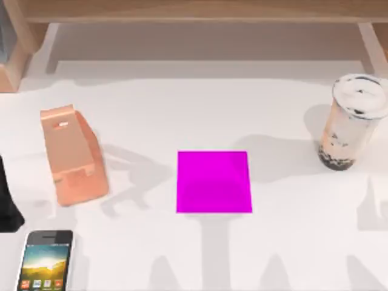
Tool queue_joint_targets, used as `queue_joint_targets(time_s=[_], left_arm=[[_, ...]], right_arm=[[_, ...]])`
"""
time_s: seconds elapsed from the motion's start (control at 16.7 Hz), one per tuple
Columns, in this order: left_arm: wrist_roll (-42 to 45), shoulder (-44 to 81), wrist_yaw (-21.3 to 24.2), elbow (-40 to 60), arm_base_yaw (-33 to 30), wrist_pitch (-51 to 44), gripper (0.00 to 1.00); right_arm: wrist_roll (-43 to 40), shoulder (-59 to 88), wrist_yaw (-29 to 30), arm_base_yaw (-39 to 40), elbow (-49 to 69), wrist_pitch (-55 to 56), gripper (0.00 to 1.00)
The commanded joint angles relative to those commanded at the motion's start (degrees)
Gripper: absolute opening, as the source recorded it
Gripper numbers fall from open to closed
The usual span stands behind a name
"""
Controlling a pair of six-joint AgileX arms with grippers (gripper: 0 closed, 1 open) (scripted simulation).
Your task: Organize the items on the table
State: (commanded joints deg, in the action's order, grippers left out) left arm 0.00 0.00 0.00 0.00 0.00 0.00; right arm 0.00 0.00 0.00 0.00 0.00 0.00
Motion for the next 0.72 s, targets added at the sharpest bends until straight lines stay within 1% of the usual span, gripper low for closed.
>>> queue_joint_targets(time_s=[0.18, 0.36, 0.54, 0.72], left_arm=[[0.49, 0.43, -0.10, 0.43, 0.09, -0.23, 1.00], [5.09, 4.44, -0.76, 4.31, 0.74, -2.48, 1.00], [14.27, 12.59, -1.44, 11.62, 1.61, -7.08, 1.00], [27.06, 23.96, -1.80, 21.25, 2.52, -13.49, 1.00]], right_arm=[[0.00, 0.00, 0.00, 0.00, 0.00, 0.00, 1.00], [0.00, 0.00, 0.00, 0.00, 0.00, 0.00, 1.00], [0.00, 0.00, 0.00, 0.00, 0.00, 0.00, 1.00], [0.00, 0.00, 0.00, 0.00, 0.00, 0.00, 1.00]])
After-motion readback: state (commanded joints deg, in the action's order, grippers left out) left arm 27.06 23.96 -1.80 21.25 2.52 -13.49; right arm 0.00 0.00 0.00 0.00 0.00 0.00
